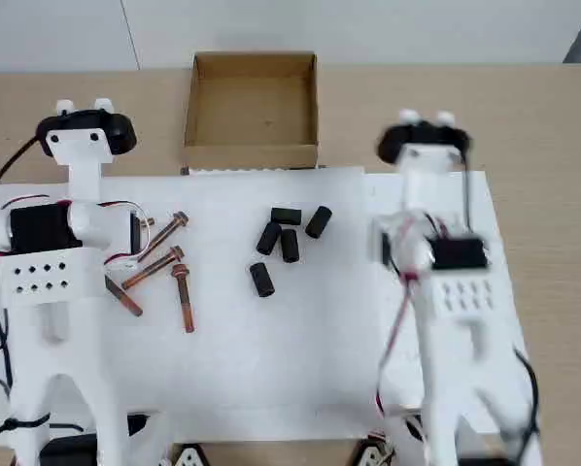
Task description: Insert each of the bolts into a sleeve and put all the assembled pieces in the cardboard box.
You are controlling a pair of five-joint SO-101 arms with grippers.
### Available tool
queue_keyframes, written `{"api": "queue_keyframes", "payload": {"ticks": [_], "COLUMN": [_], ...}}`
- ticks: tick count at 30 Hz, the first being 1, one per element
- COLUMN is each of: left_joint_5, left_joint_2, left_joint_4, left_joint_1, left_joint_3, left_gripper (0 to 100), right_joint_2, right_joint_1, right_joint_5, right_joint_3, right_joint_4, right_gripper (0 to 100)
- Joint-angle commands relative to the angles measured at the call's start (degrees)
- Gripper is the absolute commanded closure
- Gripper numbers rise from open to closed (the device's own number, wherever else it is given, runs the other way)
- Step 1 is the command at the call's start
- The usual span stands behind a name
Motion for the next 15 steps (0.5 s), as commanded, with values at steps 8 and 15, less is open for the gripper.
{"api": "queue_keyframes", "payload": {"ticks": [8, 15], "left_joint_5": [3.3, 9.1], "left_joint_2": [0.0, 0.0], "left_joint_4": [-1.6, -1.7], "left_joint_1": [-0.2, -0.1], "left_joint_3": [-2.2, 1.7], "left_gripper": [99, 99], "right_joint_2": [33.5, 47.6], "right_joint_1": [-9.6, -12.9], "right_joint_5": [-14.1, -17.9], "right_joint_3": [-41.2, -57.9], "right_joint_4": [15.3, 23.3], "right_gripper": [99.5, 99.3]}}
